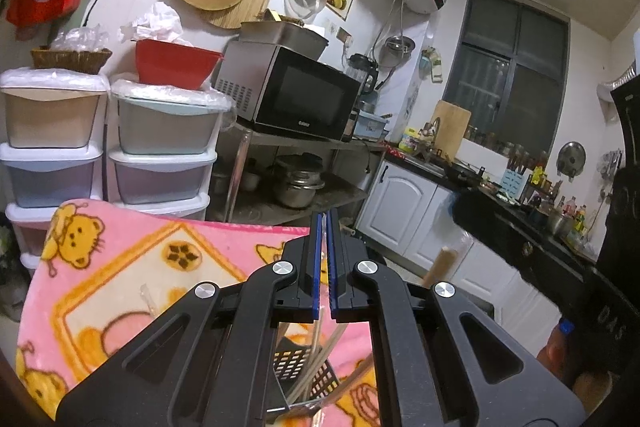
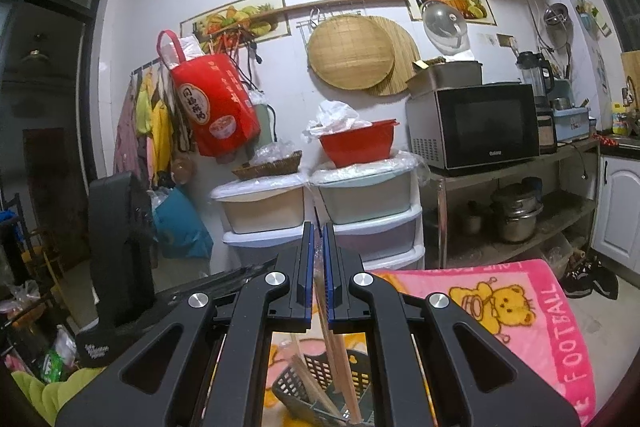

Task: Organize utensils
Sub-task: 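Lower the right tool's chopstick into the caddy while the left tool lowers its chopstick too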

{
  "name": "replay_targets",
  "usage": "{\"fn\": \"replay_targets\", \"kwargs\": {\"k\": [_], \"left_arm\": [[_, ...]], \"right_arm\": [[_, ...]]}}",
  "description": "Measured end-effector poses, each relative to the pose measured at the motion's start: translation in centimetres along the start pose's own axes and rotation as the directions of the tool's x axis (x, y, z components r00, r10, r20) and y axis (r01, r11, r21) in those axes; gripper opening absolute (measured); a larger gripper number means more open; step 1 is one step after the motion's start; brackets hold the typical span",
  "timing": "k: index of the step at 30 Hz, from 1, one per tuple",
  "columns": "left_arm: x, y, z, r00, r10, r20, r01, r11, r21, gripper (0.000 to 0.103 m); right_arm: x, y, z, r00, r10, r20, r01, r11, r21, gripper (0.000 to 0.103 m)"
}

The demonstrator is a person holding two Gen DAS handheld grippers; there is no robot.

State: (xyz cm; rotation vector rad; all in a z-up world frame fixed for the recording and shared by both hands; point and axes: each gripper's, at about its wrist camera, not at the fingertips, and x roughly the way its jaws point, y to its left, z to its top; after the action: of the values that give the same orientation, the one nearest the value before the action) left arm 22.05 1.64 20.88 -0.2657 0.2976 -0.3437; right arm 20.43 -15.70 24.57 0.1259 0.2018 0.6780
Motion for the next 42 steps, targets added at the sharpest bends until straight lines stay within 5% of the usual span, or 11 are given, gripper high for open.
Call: {"fn": "replay_targets", "kwargs": {"k": [19,32,42], "left_arm": [[3.1,2.2,-4.8,0.993,-0.018,-0.12,0.017,1.0,-0.006,0.001],[4.1,3.3,-6.0,0.978,0.008,-0.208,-0.01,1.0,-0.01,0.001],[3.6,3.6,-6.3,0.978,0.041,-0.204,-0.047,0.999,-0.025,0.001]], "right_arm": [[5.0,-3.6,-3.4,0.989,-0.079,-0.122,0.09,0.992,0.092,0.005],[6.9,-6.7,-5.9,0.976,-0.079,-0.204,0.113,0.981,0.158,0.005],[7.0,-7.8,-7.2,0.967,-0.048,-0.25,0.095,0.979,0.179,0.005]]}}
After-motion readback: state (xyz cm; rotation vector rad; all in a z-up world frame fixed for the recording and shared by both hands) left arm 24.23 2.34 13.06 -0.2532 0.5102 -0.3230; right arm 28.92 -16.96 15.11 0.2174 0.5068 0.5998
